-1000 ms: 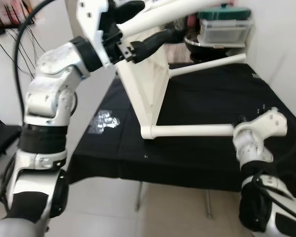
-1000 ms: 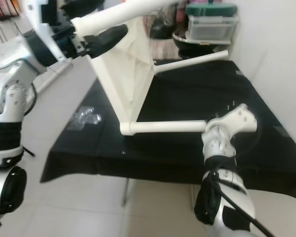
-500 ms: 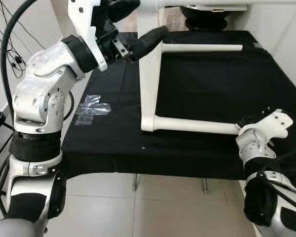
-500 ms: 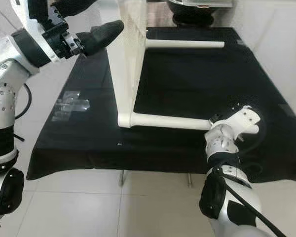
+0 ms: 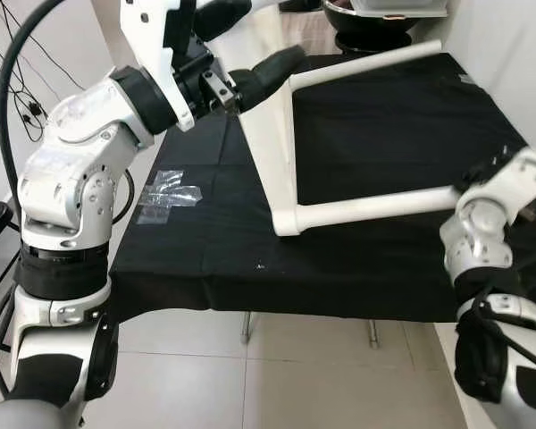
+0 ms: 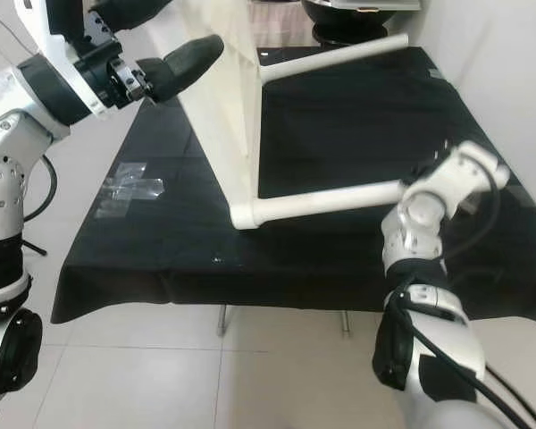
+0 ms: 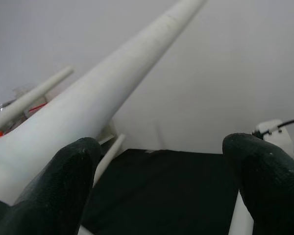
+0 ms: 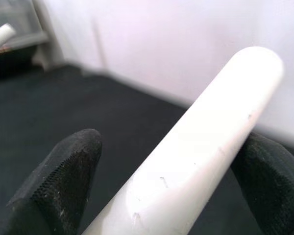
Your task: Building children table
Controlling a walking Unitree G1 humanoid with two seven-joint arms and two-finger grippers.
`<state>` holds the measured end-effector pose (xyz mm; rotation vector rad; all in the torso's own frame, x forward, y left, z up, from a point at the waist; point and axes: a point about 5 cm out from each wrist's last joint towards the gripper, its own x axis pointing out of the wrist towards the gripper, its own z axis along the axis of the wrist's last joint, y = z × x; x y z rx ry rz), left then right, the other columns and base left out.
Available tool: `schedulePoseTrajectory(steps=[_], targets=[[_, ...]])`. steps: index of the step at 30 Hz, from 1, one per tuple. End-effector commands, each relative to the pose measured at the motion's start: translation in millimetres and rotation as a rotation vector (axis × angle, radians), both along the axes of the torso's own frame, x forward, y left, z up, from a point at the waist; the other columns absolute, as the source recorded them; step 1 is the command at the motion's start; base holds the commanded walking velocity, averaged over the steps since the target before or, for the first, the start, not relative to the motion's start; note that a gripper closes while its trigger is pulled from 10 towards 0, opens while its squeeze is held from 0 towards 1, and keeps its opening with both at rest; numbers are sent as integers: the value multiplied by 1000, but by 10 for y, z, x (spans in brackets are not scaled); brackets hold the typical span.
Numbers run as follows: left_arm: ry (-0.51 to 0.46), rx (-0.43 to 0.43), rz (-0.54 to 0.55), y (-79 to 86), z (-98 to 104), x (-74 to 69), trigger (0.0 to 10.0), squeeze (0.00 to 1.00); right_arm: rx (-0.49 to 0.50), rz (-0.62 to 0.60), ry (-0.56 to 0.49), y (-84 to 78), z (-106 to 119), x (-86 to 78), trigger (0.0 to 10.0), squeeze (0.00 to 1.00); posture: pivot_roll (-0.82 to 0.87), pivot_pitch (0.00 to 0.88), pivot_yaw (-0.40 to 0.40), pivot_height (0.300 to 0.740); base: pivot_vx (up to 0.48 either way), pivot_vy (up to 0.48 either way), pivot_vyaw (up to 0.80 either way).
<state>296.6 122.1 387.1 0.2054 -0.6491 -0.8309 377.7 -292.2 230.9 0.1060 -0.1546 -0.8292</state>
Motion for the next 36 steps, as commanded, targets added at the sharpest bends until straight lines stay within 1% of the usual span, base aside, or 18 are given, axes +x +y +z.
schedulePoseTrajectory(steps=[1,2,3,5,7,8,12,14,15,17,20,21,22,26,28,31,33,36], targets=[[-10,3,-10,-22,2,-40,10000,0,-82,-5,205,-5,-376,-54,10000,1000,-11,116,-13,740,0,0,0],[-9,3,-10,-24,3,-42,10000,0,-56,-2,219,-12,-420,-60,10000,1000,-13,118,-15,740,0,0,0],[-8,1,-9,-24,-1,-46,10000,0,-23,7,256,-7,-523,-75,10000,1000,-12,120,-17,740,0,0,0],[-7,0,-9,-24,-3,-48,10000,0,-13,10,271,-2,-563,-81,10000,1000,-12,120,-17,740,0,0,0],[-5,1,-12,-24,-15,-61,10000,0,46,20,319,19,-699,-104,10000,1000,-12,120,-17,740,0,0,0],[-5,1,-12,-24,-15,-61,10000,0,46,20,319,19,-699,-104,10000,1000,-12,120,-17,740,0,0,0],[-4,1,-11,-27,-14,-64,10000,0,43,20,372,26,-790,-130,10000,1000,-8,123,-20,740,0,0,0],[-6,1,-10,-20,-4,-74,10000,0,81,24,428,33,-915,-168,10000,1000,-6,123,-24,740,0,0,0],[-6,1,-10,-20,-4,-74,10000,0,81,24,428,33,-915,-168,10000,1000,-6,123,-24,740,0,0,0],[-8,1,-6,-12,-3,-83,10000,0,76,21,477,18,-981,-198,10000,1000,-6,124,-27,740,0,0,0],[-8,1,-4,-11,-9,-88,10000,0,51,13,506,-7,-988,-211,10000,1000,-5,124,-28,740,0,0,0],[-9,1,-3,-14,-9,-92,10000,0,-6,-1,537,-41,-967,-219,10000,1000,-5,125,-31,740,0,0,0],[-9,0,-4,-15,-8,-94,10000,0,-37,-6,552,-55,-954,-221,10000,1000,-5,125,-31,740,0,0,0],[-9,-1,-4,-16,-5,-94,10000,0,-55,8,594,-53,-981,-227,10000,1000,-8,128,-34,740,0,0,0],[-9,-1,-4,-20,-2,-94,10000,0,-79,24,638,-37,-1035,-242,10000,1000,-7,129,-36,740,0,0,0],[-9,-1,-4,-18,-3,-99,10000,0,-77,34,646,-22,-1058,-245,10000,1000,-9,135,-38,740,0,0,0],[-8,0,-5,-19,-11,-107,10000,0,-45,62,670,24,-1134,-256,10000,1000,-11,137,-41,740,0,0,0],[-9,0,-6,-25,-15,-117,10000,0,-44,76,699,49,-1198,-276,10000,1000,-10,140,-44,740,0,0,0]])
